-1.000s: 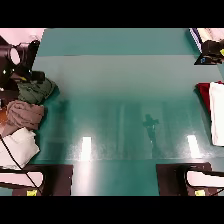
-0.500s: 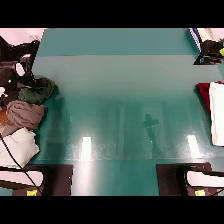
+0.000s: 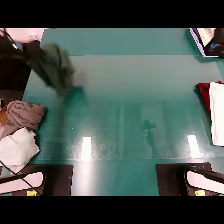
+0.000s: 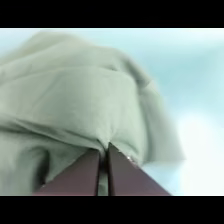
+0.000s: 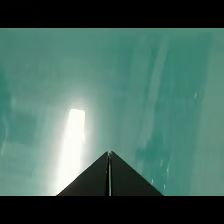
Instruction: Fold the shirts.
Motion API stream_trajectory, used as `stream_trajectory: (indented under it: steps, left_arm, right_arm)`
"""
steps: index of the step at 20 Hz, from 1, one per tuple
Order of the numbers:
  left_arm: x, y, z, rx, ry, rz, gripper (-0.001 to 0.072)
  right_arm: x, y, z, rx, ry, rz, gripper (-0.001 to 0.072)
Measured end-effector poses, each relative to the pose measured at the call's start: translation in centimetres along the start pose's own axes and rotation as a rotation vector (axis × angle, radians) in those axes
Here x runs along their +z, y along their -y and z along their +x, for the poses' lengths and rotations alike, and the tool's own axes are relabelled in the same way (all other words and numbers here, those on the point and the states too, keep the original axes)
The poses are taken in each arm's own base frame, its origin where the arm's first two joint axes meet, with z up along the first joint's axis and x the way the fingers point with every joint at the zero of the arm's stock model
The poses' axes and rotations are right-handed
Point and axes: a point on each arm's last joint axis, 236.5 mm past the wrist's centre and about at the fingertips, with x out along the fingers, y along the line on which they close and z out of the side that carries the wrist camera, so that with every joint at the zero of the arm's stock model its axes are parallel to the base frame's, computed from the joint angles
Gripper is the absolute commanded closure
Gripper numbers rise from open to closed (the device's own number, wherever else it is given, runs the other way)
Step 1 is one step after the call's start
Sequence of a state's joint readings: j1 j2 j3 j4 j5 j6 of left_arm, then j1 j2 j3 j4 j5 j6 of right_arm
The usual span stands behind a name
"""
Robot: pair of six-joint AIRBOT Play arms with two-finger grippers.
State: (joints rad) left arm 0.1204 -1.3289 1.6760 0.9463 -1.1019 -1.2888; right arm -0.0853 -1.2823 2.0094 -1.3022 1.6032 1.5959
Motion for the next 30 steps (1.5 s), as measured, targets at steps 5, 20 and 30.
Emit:
stream_trajectory:
  steps: [5, 20, 30]
  left_arm:
    - [1.6, 16.4, -7.3, -0.353, 0.068, 0.253, 0.0684]
    - [-14.1, 19.2, 5.1, -0.336, -0.536, 0.371, 0.0118]
    - [-29.6, 11.1, 5.4, -0.25, -0.859, 0.088, 0.0117]
  right_arm:
    - [2.1, -1.2, -4.1, 0.005, 0.169, -0.022, 0.069]
    - [0.6, -2.0, -6.9, 0.004, 0.172, -0.04, 0.0689]
    - [0.2, -1.9, -6.6, 0.002, 0.152, -0.039, 0.0689]
